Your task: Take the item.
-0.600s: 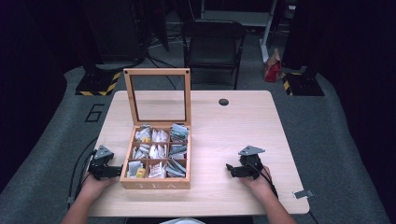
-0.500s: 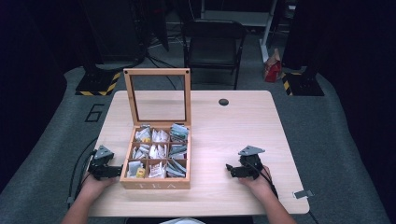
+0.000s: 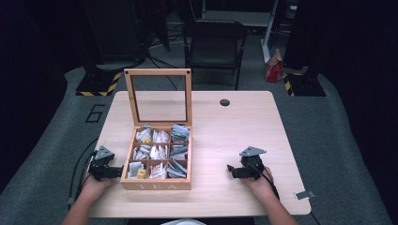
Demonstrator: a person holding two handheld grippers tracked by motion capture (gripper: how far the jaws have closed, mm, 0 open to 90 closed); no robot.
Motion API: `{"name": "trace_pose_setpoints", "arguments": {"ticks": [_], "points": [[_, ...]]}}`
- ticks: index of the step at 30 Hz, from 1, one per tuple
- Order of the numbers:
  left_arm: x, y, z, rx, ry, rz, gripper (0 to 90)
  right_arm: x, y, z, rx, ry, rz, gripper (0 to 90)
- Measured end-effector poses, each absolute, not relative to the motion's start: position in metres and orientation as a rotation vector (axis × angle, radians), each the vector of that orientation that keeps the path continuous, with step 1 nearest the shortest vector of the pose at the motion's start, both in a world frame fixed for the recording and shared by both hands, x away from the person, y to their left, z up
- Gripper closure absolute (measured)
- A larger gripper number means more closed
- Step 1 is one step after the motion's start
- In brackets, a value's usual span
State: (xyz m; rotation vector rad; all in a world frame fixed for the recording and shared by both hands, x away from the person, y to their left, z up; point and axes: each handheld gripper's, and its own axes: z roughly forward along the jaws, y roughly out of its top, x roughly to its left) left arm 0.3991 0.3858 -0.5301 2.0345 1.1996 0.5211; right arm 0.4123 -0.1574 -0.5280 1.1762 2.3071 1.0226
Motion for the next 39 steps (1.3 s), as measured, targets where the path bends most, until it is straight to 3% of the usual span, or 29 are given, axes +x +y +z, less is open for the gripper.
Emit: {"name": "trace_pose_setpoints", "arguments": {"ticks": [12, 19, 39], "points": [[0.399, 0.386, -0.530, 2.035, 1.200, 0.521, 14.8, 0.411, -0.158, -0.528, 1.169, 2.296, 1.029, 22.2], [0.399, 0.386, -0.530, 2.033, 1.198, 0.527, 14.8, 0.410, -0.155, -0.525, 1.150, 2.315, 1.026, 33.5], [0.399, 0.386, -0.530, 2.034, 1.201, 0.520, 14.9, 0.398, -0.152, -0.496, 1.108, 2.292, 1.163, 39.7]]}}
